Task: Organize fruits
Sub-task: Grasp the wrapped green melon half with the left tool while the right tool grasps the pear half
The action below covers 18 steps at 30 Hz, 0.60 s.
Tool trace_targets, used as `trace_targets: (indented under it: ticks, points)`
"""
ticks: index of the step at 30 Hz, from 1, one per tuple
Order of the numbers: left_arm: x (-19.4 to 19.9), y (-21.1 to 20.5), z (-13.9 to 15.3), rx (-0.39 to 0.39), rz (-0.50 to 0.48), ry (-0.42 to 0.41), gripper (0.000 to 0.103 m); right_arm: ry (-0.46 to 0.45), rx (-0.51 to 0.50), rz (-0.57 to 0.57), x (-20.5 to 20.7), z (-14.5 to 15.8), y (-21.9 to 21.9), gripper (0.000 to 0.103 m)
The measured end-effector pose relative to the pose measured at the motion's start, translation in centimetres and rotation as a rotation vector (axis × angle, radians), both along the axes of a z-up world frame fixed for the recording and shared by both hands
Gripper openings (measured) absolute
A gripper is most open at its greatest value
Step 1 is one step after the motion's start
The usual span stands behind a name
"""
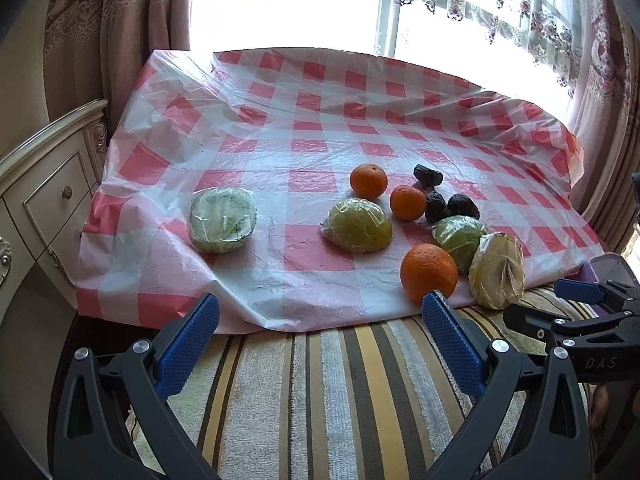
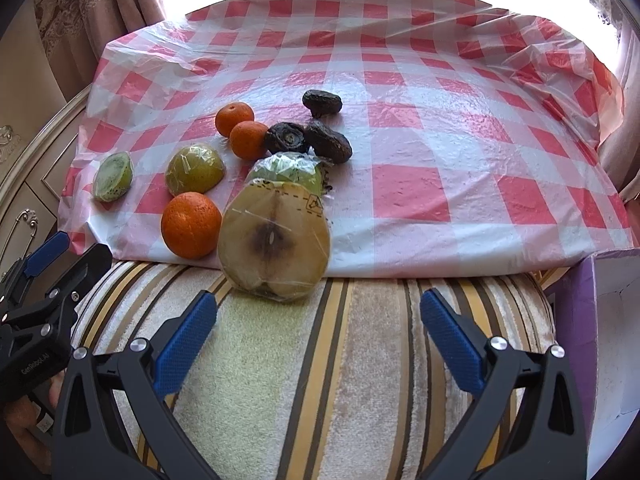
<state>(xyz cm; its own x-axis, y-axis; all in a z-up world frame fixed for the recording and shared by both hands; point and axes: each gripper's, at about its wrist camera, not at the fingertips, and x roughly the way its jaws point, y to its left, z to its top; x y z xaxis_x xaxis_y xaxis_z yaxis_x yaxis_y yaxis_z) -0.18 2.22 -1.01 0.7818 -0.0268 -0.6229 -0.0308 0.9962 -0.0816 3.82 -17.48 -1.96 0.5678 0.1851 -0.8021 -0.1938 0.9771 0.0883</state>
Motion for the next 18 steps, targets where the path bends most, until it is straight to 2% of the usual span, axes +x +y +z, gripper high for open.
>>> trace_targets:
  ticks: [3,8,14,18]
  points:
    - [0.4,0.8,0.3,-0.021,0.016,-0.006,0.093,-0.016,-0.070,0.018,0.7,0.1,1.3,0.102]
    - [2.0,2.0,1.2,0.001,0.065,-0.020,0.083,-0.038,-0.144,0.011,1.7,0.0,2.3,0.102]
    - [5.2,3.7,1.6,0.068,0.152,0.023,0.079,-0.045,-0.169,0.044,2.3,-0.2,3.4,0.102]
    - [7.5,3.8,1.0,0.152,0.147,0.085,0.080,-0.054,-0.180,0.046,2.7,-0.1,4.0,0.102]
